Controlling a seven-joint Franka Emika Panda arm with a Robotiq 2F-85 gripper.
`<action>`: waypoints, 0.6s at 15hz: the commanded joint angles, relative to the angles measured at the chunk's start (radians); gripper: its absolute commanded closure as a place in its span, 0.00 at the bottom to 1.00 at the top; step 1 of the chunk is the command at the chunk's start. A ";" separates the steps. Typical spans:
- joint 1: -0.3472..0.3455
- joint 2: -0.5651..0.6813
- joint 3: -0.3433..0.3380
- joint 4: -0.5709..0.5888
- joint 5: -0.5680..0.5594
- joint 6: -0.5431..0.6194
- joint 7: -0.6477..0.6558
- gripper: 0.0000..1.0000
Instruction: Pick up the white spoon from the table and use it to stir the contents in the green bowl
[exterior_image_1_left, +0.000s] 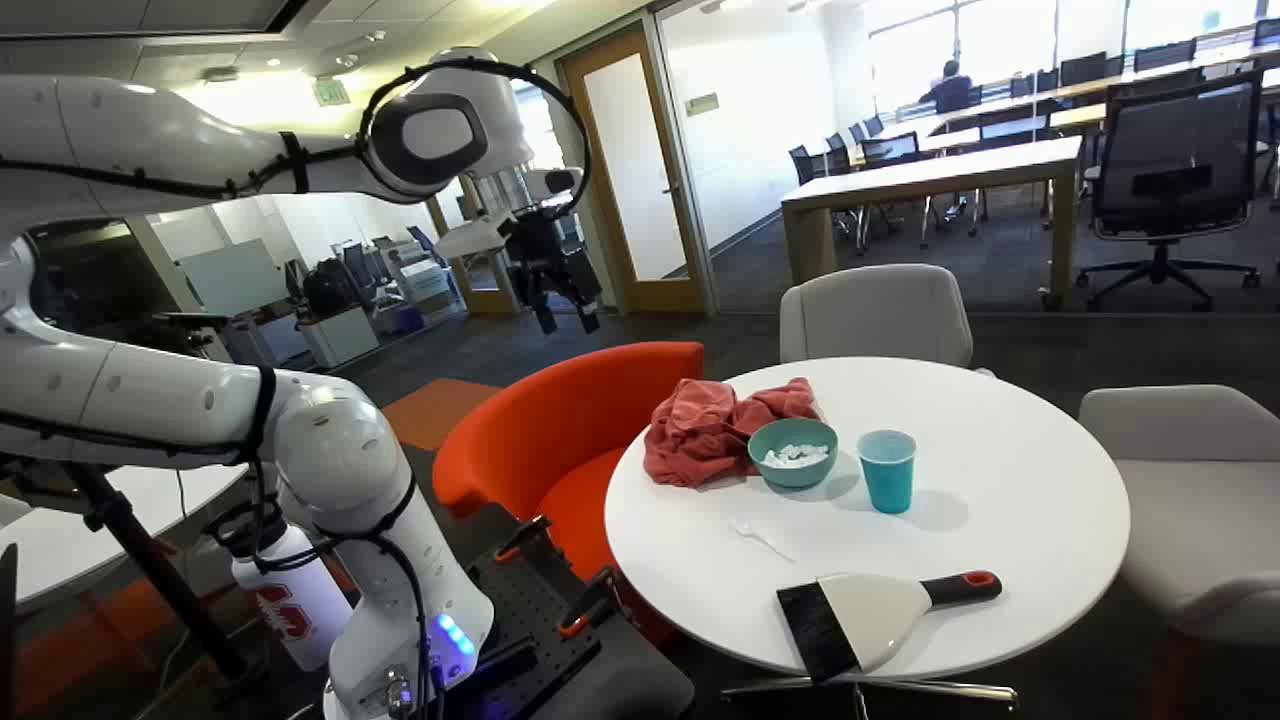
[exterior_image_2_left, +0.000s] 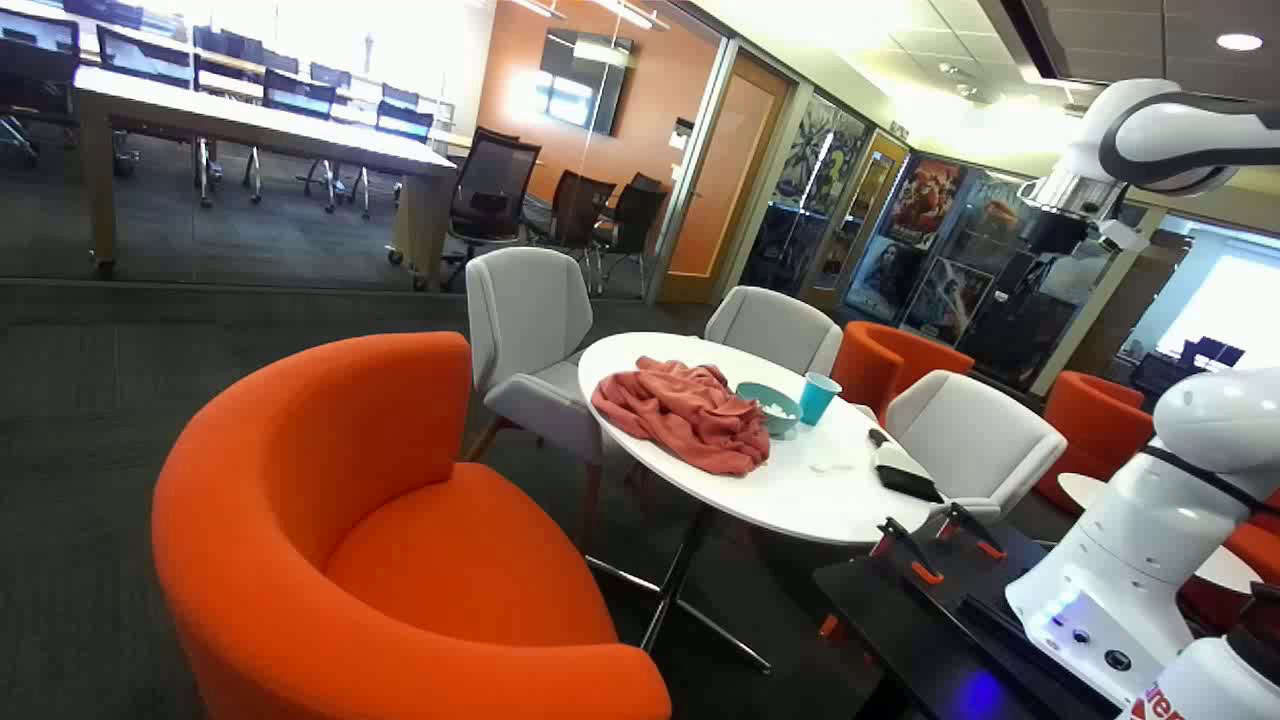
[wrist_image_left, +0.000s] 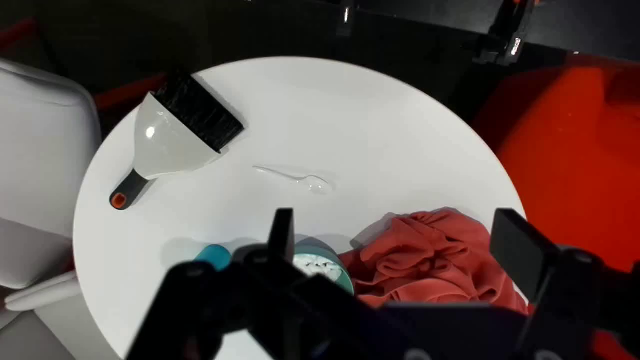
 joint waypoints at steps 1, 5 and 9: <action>0.005 0.000 -0.004 0.002 -0.003 -0.003 0.003 0.00; 0.005 0.000 -0.004 0.002 -0.003 -0.003 0.003 0.00; -0.041 0.087 -0.032 0.042 0.005 0.065 0.092 0.00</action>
